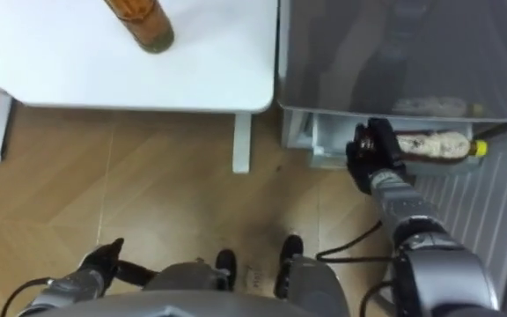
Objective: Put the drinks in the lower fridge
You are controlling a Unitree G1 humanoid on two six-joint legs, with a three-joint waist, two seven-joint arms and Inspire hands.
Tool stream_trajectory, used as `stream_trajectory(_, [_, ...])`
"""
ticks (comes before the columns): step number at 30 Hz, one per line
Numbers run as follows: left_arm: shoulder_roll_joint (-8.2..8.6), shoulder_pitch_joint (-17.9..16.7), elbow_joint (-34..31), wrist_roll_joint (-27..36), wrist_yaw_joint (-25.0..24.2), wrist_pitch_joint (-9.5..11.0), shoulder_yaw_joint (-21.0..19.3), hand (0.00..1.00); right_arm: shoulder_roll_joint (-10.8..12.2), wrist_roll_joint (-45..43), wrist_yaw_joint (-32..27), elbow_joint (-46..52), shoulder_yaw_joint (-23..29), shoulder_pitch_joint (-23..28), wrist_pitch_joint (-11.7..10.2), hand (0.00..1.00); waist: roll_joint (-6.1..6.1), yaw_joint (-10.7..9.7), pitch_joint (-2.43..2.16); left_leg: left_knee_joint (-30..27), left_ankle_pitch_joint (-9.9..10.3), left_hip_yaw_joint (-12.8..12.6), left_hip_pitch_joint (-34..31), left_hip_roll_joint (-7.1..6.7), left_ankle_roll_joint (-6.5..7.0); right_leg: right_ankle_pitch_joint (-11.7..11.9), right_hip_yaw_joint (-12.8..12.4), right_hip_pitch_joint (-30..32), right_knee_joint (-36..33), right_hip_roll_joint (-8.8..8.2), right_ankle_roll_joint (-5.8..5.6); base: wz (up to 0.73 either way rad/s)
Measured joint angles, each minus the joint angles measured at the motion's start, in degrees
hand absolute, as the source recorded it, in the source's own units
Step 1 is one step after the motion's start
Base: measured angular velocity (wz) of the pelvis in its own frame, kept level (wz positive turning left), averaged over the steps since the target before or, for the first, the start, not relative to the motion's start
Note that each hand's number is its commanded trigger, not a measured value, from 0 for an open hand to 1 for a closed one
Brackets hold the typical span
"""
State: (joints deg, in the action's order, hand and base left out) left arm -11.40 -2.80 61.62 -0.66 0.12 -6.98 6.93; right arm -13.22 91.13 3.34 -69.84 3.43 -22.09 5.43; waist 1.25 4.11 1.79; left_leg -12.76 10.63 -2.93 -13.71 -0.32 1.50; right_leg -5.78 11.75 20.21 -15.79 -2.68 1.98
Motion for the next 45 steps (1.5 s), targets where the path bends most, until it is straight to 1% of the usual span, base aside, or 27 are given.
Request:
stream_trajectory(1, [-0.22, 0.0, 0.3, -0.2, -0.1, 0.0, -0.1, 0.0, -0.5, -0.5, 0.0, -0.7, 0.3, -0.4, 0.2, 1.0, -0.01, 0.8, 0.0, -0.1, -0.1, 0.0, -0.7, -0.03, 0.03, 0.2, 0.0, 0.6, 0.1, -0.21, 0.04, 0.04])
stream_trajectory(2, [-0.43, 0.0, 0.4, -0.3, -0.2, -0.1, -0.1, 0.0, -1.2, -0.9, 0.0, -1.9, 0.3, -0.8, 0.2, 1.0, -0.02, 1.1, 0.02, -0.1, -0.4, 0.3, -1.4, -0.12, 0.06, 0.3, 0.4, 1.1, 0.1, -0.38, 0.04, 0.1])
stream_trajectory(4, [-0.59, 0.0, 0.4, -0.1, -0.2, 0.0, -0.1, 0.0, -2.2, -1.0, 0.0, -2.9, 0.3, -1.8, 0.3, 1.0, -0.04, 1.4, 0.01, -0.1, -0.7, 0.4, -2.8, -0.37, 0.14, 0.4, 0.9, 2.5, -0.1, -0.86, 0.04, 0.12])
stream_trajectory(6, [-0.56, 0.3, 0.3, -0.1, -0.2, -0.1, 0.0, 0.0, -3.1, -1.5, 0.0, -4.5, 0.4, -4.1, 0.4, 1.0, -0.06, 1.4, 0.04, 0.0, -1.4, 0.4, -4.5, -0.44, 0.31, 0.8, 1.0, 4.4, -0.3, -1.22, 0.02, 0.05])
stream_trajectory(9, [-0.62, 0.9, 0.8, -0.1, 0.3, 0.0, 0.2, 0.0, -4.2, -1.5, 0.0, -5.7, 0.8, -6.7, 0.4, 1.0, -0.35, 1.5, 0.22, 0.1, -2.0, 0.4, -6.2, -0.84, 0.48, 0.9, 1.0, 6.6, -1.5, -1.84, 0.03, 0.04])
stream_trajectory(10, [-0.63, 1.4, 1.2, -0.1, 0.6, 0.1, 0.2, 0.0, -4.6, -1.6, 0.0, -5.7, 0.8, -7.4, 0.4, 1.0, -0.61, 1.6, 0.4, 0.2, -2.4, 0.4, -6.6, -1.39, 0.56, 0.8, 1.0, 7.2, -2.1, -2.2, -0.04, 0.0])
stream_trajectory(14, [-0.97, 2.0, 1.5, 0.0, 0.6, 0.0, 0.8, 0.0, -5.6, -1.7, 0.0, -5.9, 1.2, -8.6, 0.7, 1.0, -1.53, 2.5, 0.97, 0.1, -2.5, 0.1, -7.0, -1.41, 0.73, 0.8, 0.7, 8.0, -2.9, -2.58, -0.08, 0.0])
stream_trajectory(17, [-1.02, 2.0, 2.1, 1.1, 0.6, -0.1, 2.4, 0.0, -5.8, -2.0, 0.0, -6.2, 1.2, -8.7, 1.1, 1.0, -1.69, 2.7, 1.07, 0.0, -2.6, -0.1, -7.0, -1.56, 0.87, 0.7, 0.9, 8.0, -2.9, -2.93, -0.17, 0.01])
stream_trajectory(20, [-1.03, 2.2, 2.4, 1.1, 0.4, -0.1, 2.8, 0.0, -5.9, -3.5, 0.0, -6.2, 1.2, -9.6, 1.2, 1.0, -1.7, 2.7, 1.07, -0.2, -2.7, -0.3, -7.8, -1.7, 1.05, 0.8, 0.9, 8.9, -3.1, -3.19, -0.26, 0.0])
stream_trajectory(21, [-1.05, 2.5, 2.4, 1.1, 0.4, -0.1, 2.8, 0.0, -6.2, -3.7, -0.1, -6.2, 1.1, -10.1, 1.5, 0.94, -1.7, 2.7, 1.07, -0.4, -2.7, -0.3, -8.2, -1.73, 1.09, 0.9, 0.9, 9.3, -3.2, -3.24, -0.27, 0.0])
stream_trajectory(22, [-1.08, 2.5, 2.4, 1.1, 0.4, -0.1, 2.8, 0.0, -6.3, -3.9, -0.1, -6.3, 1.1, -10.2, 1.7, 0.42, -1.7, 2.7, 1.07, -0.4, -2.7, -0.4, -8.3, -1.75, 1.1, 0.9, 0.9, 9.4, -3.4, -3.27, -0.27, 0.0])
stream_trajectory(23, [-1.12, 2.5, 2.4, 1.1, 0.4, -0.1, 2.9, 0.0, -6.3, -4.1, -0.2, -6.2, 1.0, -10.5, 1.7, 0.0, -1.72, 2.7, 1.08, -0.5, -2.7, -0.6, -8.4, -1.81, 1.1, 0.8, 0.7, 9.8, -3.9, -3.37, -0.26, -0.05])
stream_trajectory(31, [-1.5, 2.5, 2.3, 1.1, 0.4, -0.1, 2.9, 0.0, -6.8, -5.0, -1.5, -6.2, 0.1, -11.4, 1.6, 0.0, -1.65, 3.1, 1.04, -0.8, -2.7, -1.7, -9.0, -1.7, 1.1, 0.9, 0.3, 10.5, -3.9, -3.29, -0.21, -0.03])
stream_trajectory(37, [-1.5, 2.5, 2.3, 1.2, 0.6, -0.1, 2.8, 0.0, -7.0, -5.0, -1.5, -6.2, 0.2, -11.4, 1.6, 0.0, -1.39, 3.7, 0.89, -0.9, -2.7, -1.7, -9.1, -1.63, 1.1, 0.9, 0.5, 10.6, -4.0, -3.25, -0.16, 0.0])
stream_trajectory(45, [-1.5, 2.4, 2.3, 1.2, 0.9, -0.1, 2.9, 0.0, -7.4, -4.8, -2.0, -6.2, 0.2, -11.4, 1.5, 0.0, -0.91, 4.2, 0.88, -1.1, -2.7, -1.7, -9.1, -1.62, 1.1, 1.0, 0.7, 10.6, -4.2, -3.34, -0.08, 0.0])
